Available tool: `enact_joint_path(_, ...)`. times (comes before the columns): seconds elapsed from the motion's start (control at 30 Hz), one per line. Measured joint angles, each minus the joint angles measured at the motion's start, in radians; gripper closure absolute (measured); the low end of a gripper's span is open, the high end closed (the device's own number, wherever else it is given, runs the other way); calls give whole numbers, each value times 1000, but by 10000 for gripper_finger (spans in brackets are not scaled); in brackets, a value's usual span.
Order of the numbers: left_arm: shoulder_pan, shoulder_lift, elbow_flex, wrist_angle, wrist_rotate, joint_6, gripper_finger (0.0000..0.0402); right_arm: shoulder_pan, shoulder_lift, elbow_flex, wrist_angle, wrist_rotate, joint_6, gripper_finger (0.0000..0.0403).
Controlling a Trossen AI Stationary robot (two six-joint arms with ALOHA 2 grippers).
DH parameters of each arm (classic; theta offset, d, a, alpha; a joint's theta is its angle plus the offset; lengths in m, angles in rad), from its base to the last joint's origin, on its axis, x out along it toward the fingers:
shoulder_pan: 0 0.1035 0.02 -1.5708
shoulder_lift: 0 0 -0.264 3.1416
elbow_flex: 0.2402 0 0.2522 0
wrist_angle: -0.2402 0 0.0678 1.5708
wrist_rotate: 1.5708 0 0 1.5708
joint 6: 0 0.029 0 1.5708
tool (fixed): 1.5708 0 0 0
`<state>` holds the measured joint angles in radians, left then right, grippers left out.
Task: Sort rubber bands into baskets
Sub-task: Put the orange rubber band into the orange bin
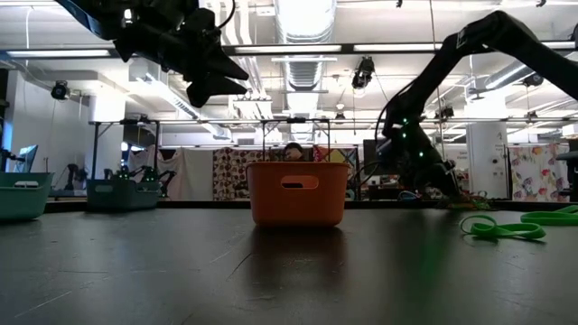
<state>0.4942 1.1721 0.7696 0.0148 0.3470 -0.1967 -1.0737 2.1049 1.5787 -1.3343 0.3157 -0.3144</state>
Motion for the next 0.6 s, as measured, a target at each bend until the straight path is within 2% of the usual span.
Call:
enact_joint_path(0.07, 0, 0, 0, -6, 0, 6, 247, 0, -9, 0, 2, 0, 12, 388)
enact_joint_path(0.37, 2, -78, 2, -19, 0, 11, 247, 32, -134, 0, 3, -10, 95, 393)
enact_joint_path(0.6, 2, -145, 2, -56, -12, -35, 247, 95, -237, -17, 8, -131, 162, 394)
